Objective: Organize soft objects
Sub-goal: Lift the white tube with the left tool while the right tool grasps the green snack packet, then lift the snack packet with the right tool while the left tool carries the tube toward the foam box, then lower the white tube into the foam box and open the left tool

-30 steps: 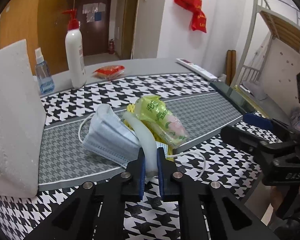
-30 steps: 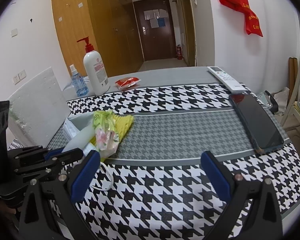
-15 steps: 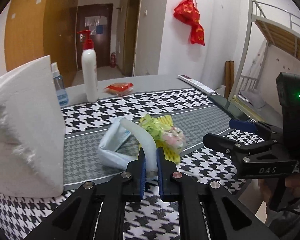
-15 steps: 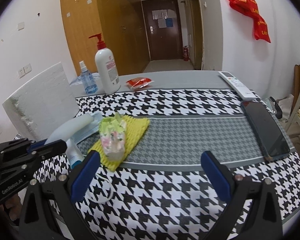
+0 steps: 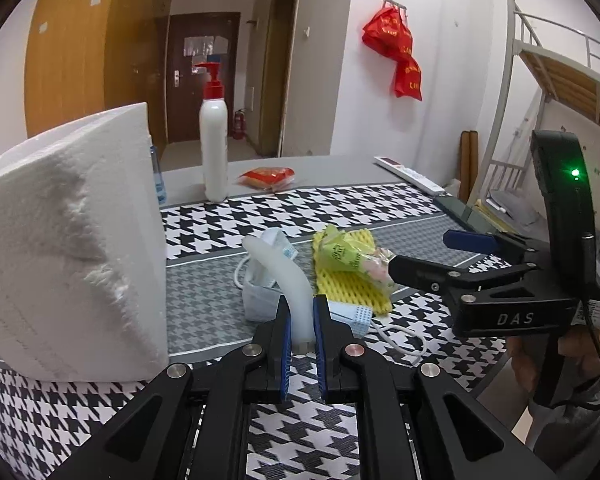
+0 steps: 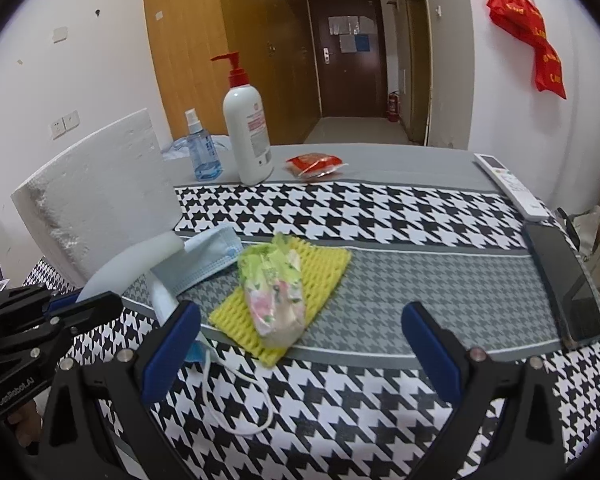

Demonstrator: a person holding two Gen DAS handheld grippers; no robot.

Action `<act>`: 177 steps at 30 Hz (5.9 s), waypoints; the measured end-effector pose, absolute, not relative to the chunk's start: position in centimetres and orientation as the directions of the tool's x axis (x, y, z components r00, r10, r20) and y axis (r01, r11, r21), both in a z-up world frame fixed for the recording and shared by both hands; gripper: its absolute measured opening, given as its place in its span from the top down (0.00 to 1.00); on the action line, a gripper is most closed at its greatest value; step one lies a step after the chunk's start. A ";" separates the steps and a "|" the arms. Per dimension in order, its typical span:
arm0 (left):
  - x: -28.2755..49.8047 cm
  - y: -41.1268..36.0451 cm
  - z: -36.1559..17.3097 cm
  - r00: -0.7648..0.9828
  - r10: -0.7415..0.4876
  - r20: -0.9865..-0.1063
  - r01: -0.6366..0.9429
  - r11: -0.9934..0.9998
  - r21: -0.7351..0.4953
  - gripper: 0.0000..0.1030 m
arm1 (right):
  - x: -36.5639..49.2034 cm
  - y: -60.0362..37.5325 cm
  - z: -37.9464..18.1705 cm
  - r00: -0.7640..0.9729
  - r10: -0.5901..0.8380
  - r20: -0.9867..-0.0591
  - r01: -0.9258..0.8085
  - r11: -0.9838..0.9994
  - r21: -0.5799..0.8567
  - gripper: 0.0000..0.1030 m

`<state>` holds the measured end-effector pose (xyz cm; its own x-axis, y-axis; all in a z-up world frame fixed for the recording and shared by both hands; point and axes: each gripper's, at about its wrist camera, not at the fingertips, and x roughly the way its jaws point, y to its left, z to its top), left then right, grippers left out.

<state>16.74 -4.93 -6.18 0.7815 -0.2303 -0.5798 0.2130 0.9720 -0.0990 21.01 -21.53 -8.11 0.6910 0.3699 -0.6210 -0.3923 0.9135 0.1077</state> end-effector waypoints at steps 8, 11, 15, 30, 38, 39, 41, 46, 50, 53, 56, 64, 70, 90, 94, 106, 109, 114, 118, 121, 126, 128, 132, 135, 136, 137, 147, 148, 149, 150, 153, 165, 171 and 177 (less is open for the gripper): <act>16.3 -3.4 -6.5 0.790 -0.223 -0.571 0.192 0.975 -0.115 0.90 | 21.9 -19.6 -8.2 0.677 0.376 -0.633 -0.428 0.901 0.076 0.03; 16.3 -3.0 -6.7 0.789 -0.219 -0.574 0.185 0.976 -0.118 0.90 | 22.5 -18.9 -8.7 0.656 0.372 -0.657 -0.439 0.896 0.068 0.12; 16.3 -2.7 -7.0 0.786 -0.223 -0.577 0.186 0.975 -0.124 0.90 | 23.1 -18.2 -9.5 0.636 0.357 -0.684 -0.445 0.894 0.053 0.23; 16.1 -2.3 -7.5 0.783 -0.232 -0.577 0.192 0.973 -0.130 0.90 | 24.2 -17.9 -10.7 0.603 0.333 -0.725 -0.432 0.900 0.054 0.62; 15.2 -2.2 -7.0 0.799 -0.218 -0.560 0.189 0.976 -0.111 0.90 | 22.8 -18.2 -9.5 0.629 0.350 -0.694 -0.440 0.896 0.053 0.75; 15.0 -2.3 -6.9 0.802 -0.218 -0.556 0.191 0.976 -0.107 0.90 | 22.6 -18.3 -9.4 0.633 0.348 -0.691 -0.438 0.897 0.050 0.75; 14.6 -2.3 -6.6 0.807 -0.219 -0.548 0.194 0.975 -0.103 0.90 | 22.2 -18.5 -9.2 0.638 0.345 -0.689 -0.434 0.900 0.050 0.75; 14.1 -2.5 -6.1 0.814 -0.217 -0.539 0.201 0.976 -0.090 0.90 | 20.8 -19.1 -8.2 0.658 0.350 -0.666 -0.426 0.903 0.054 0.75; 13.5 -2.6 -5.7 0.820 -0.217 -0.530 0.205 0.975 -0.082 0.90 | 19.7 -19.3 -7.4 0.674 0.357 -0.647 -0.430 0.901 0.049 0.75; 13.2 -2.6 -5.5 0.824 -0.207 -0.528 0.197 0.977 -0.076 0.90 | 18.8 -19.6 -6.9 0.681 0.360 -0.637 -0.432 0.901 0.048 0.75; 12.9 -2.6 -5.2 0.829 -0.203 -0.520 0.194 0.978 -0.072 0.90 | 18.2 -19.7 -6.5 0.686 0.364 -0.630 -0.432 0.900 0.050 0.75; 11.9 -2.5 -4.4 0.845 -0.203 -0.495 0.202 0.978 -0.056 0.90 | 16.3 -19.6 -5.7 0.706 0.372 -0.603 -0.426 0.903 0.057 0.74; 11.5 -2.2 -3.9 0.856 -0.181 -0.484 0.187 0.982 -0.036 0.90 | 15.3 -19.4 -5.2 0.715 0.375 -0.590 -0.426 0.903 0.058 0.74; 10.8 -2.3 -1.0 0.895 -0.172 -0.413 0.202 0.979 0.031 0.90 | 13.4 -18.3 -2.4 0.758 0.390 -0.522 -0.437 0.899 0.036 0.74; 10.7 -2.1 -0.1 0.907 -0.165 -0.387 0.200 0.978 0.051 0.90 | 13.3 -18.0 -1.6 0.764 0.400 -0.505 -0.446 0.894 0.034 0.74; 10.9 -1.7 1.4 0.932 -0.149 -0.331 0.189 0.978 0.092 0.89 | 13.5 -17.0 0.1 0.775 0.433 -0.460 -0.475 0.880 0.028 0.74; 10.8 -1.5 1.7 0.934 -0.143 -0.326 0.183 0.978 0.096 0.90 | 13.5 -16.9 0.4 0.777 0.440 -0.451 -0.480 0.877 0.028 0.74; 10.8 -1.0 1.8 0.938 -0.125 -0.322 0.167 0.980 0.105 0.90 | 13.5 -16.4 1.1 0.780 0.449 -0.435 -0.489 0.872 0.022 0.74; 10.8 -0.6 2.3 0.942 -0.112 -0.315 0.151 0.983 0.102 0.90 | 13.6 -15.9 1.5 0.780 0.456 -0.429 -0.500 0.866 0.014 0.74; 10.9 -0.5 2.8 0.947 -0.101 -0.305 0.140 0.984 0.108 0.90 | 13.8 -15.7 1.7 0.778 0.467 -0.421 -0.508 0.861 0.017 0.74; 10.8 0.2 3.3 0.954 -0.071 -0.290 0.109 0.987 0.119 0.90 | 14.2 -15.2 2.3 0.769 0.491 -0.409 -0.525 0.851 0.034 0.74; 10.6 0.5 3.4 0.957 -0.059 -0.285 0.098 0.988 0.123 0.90 | 14.3 -14.9 2.5 0.766 0.500 -0.404 -0.532 0.846 0.039 0.74; 10.3 1.2 3.6 0.961 -0.040 -0.273 0.075 0.990 0.120 0.90 | 14.3 -14.2 2.8 0.759 0.516 -0.397 -0.548 0.835 0.038 0.74; 10.2 1.7 3.7 0.964 -0.017 -0.266 0.052 0.991 0.126 0.90 | 14.2 -13.5 2.8 0.751 0.530 -0.393 -0.564 0.825 0.035 0.74; 10.2 1.9 3.8 0.964 -0.010 -0.264 0.045 0.991 0.125 0.90 | 14.2 -13.3 2.9 0.749 0.534 -0.392 -0.569 0.822 0.032 0.74; 10.1 2.1 3.9 0.965 -0.007 -0.262 0.040 0.992 0.123 0.90 | 14.2 -13.1 2.9 0.747 0.538 -0.391 -0.573 0.819 0.032 0.74; 9.7 4.3 4.3 0.967 0.060 -0.248 -0.033 0.993 0.115 0.90 | 14.6 -10.7 3.2 0.718 0.578 -0.388 -0.618 0.786 0.029 0.74; 9.7 4.5 4.3 0.967 0.065 -0.247 -0.038 0.993 0.115 0.90 | 14.6 -10.5 3.2 0.714 0.583 -0.389 -0.622 0.782 0.030 0.74; 9.6 4.8 4.3 0.967 0.070 -0.246 -0.044 0.993 0.112 0.90 | 14.7 -10.3 3.2 0.711 0.586 -0.389 -0.626 0.779 0.031 0.74; 9.7 5.0 4.4 0.967 0.074 -0.246 -0.048 0.993 0.108 0.90 | 14.7 -10.0 3.3 0.708 0.590 -0.388 -0.630 0.776 0.030 0.74; 9.7 5.5 4.5 0.966 0.086 -0.244 -0.063 0.993 0.104 0.90 | 14.8 -9.2 3.5 0.698 0.602 -0.388 -0.644 0.765 0.029 0.74; 9.7 7.1 4.7 0.958 0.131 -0.255 -0.108 0.989 0.101 0.90 | 15.3 -6.8 3.6 0.669 0.629 -0.395 -0.678 0.735 0.022 0.74; 10.4 7.4 4.7 0.956 0.128 -0.264 -0.106 0.990 0.097 0.90 | 15.5 -5.6 3.5 0.656 0.639 -0.401 -0.693 0.721 0.013 0.74; 11.1 7.6 4.8 0.958 0.110 -0.267 -0.088 0.992 0.095 0.90 | 15.7 -5.5 3.5 0.661 0.634 -0.402 -0.689 0.725 0.011 0.74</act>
